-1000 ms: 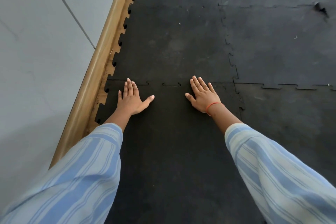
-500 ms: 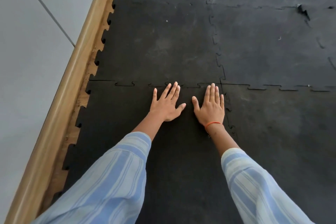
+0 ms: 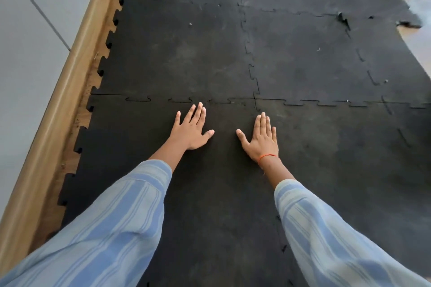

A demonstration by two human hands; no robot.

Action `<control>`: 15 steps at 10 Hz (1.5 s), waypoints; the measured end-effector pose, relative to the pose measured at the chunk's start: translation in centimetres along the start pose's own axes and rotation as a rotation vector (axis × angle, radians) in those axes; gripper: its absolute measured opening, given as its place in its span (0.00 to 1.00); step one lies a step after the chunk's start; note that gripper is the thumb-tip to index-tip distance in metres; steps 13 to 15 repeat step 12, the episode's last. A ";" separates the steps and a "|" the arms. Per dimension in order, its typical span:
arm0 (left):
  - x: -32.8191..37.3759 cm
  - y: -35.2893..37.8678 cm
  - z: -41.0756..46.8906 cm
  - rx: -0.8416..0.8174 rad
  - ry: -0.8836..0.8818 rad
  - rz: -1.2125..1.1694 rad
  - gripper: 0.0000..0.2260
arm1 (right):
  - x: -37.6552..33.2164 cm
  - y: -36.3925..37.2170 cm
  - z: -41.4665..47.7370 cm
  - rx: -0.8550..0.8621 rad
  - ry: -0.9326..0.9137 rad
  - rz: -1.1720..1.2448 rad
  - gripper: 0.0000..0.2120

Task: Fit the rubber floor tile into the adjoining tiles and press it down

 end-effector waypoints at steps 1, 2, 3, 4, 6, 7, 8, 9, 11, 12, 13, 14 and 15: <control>0.4 0.5 -1.6 0.022 0.011 -0.004 0.36 | 0.2 0.2 -1.1 -0.041 0.021 0.048 0.38; 1.0 3.4 -5.3 0.134 0.034 -0.054 0.38 | 0.1 1.7 -6.5 0.144 0.126 0.106 0.35; 1.0 6.6 -9.3 0.314 0.034 -0.103 0.39 | 0.1 3.2 -10.0 0.237 0.174 0.081 0.36; 0.9 7.3 -9.8 0.390 0.030 -0.108 0.39 | 0.3 3.1 -9.1 0.212 0.184 0.067 0.36; 1.2 7.8 -11.4 0.349 0.024 -0.107 0.39 | 0.9 4.4 -13.9 0.199 0.075 0.030 0.34; 1.9 9.6 -14.8 0.373 0.014 -0.135 0.36 | 1.8 5.8 -19.1 0.223 0.175 0.064 0.32; 3.0 11.8 -18.0 0.381 0.010 -0.118 0.35 | 2.1 6.8 -22.0 0.220 0.229 0.067 0.31; 3.9 13.0 -19.4 0.378 -0.015 -0.111 0.33 | 2.3 6.9 -22.4 0.217 0.266 0.081 0.30; 4.3 11.8 -19.5 0.216 -0.061 -0.110 0.33 | 1.8 5.9 -22.2 0.104 0.328 0.077 0.32; 5.0 8.6 -20.6 0.062 -0.084 -0.195 0.26 | 0.8 3.8 -21.1 -0.180 0.358 0.072 0.32; 5.0 8.6 -20.6 0.062 -0.084 -0.195 0.26 | 0.8 3.8 -21.1 -0.180 0.358 0.072 0.32; 5.0 8.6 -20.6 0.062 -0.084 -0.195 0.26 | 0.8 3.8 -21.1 -0.180 0.358 0.072 0.32; 5.0 8.6 -20.6 0.062 -0.084 -0.195 0.26 | 0.8 3.8 -21.1 -0.180 0.358 0.072 0.32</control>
Point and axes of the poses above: each hand's wrist, its own z-axis towards the middle knuckle, its own y-axis out of the palm, x = y × z, the point moved 5 cm from there along z, towards the middle knuckle, and after that the axes turned 8 degrees about -z, right-handed, at the moved point
